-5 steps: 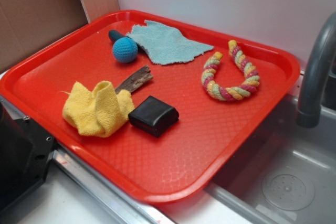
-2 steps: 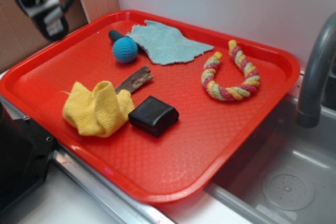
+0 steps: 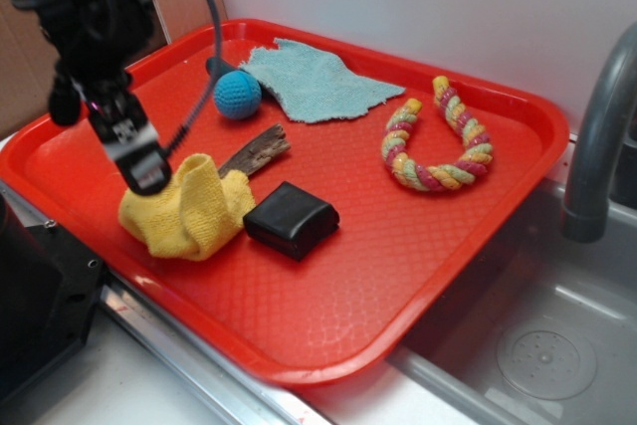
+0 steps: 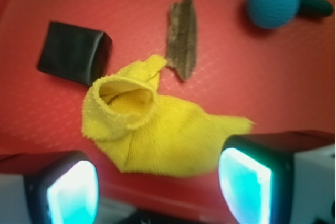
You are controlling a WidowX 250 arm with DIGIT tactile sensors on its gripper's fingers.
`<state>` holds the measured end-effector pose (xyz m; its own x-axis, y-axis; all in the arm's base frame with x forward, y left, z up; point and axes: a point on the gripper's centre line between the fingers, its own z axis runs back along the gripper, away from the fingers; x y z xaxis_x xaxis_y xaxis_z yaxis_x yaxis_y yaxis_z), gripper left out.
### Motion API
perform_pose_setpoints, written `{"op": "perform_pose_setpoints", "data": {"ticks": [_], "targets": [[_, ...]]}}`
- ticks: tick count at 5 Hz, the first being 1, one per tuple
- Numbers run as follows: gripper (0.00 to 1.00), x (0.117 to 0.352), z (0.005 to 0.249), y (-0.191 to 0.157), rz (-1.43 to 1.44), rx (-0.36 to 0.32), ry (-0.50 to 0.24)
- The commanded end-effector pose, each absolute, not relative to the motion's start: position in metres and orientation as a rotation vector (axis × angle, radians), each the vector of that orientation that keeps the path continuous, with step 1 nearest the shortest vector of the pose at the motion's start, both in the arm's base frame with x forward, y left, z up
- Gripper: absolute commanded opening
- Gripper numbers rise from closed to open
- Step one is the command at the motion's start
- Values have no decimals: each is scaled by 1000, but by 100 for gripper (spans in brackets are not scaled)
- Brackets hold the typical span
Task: Grab the yellow cloth.
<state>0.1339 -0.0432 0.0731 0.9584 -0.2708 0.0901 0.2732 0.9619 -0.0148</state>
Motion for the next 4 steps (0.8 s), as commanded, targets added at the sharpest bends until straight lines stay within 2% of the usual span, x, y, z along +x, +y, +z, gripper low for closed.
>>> {"op": "perform_pose_setpoints", "data": {"ticks": [1, 2, 3, 4], "targets": [[100, 158, 41, -82, -384, 55, -123], [100, 162, 20, -73, -352, 70, -64], [0, 159, 20, -59, -320, 60, -32], [0, 160, 29, -41, -241, 80, -35]]}}
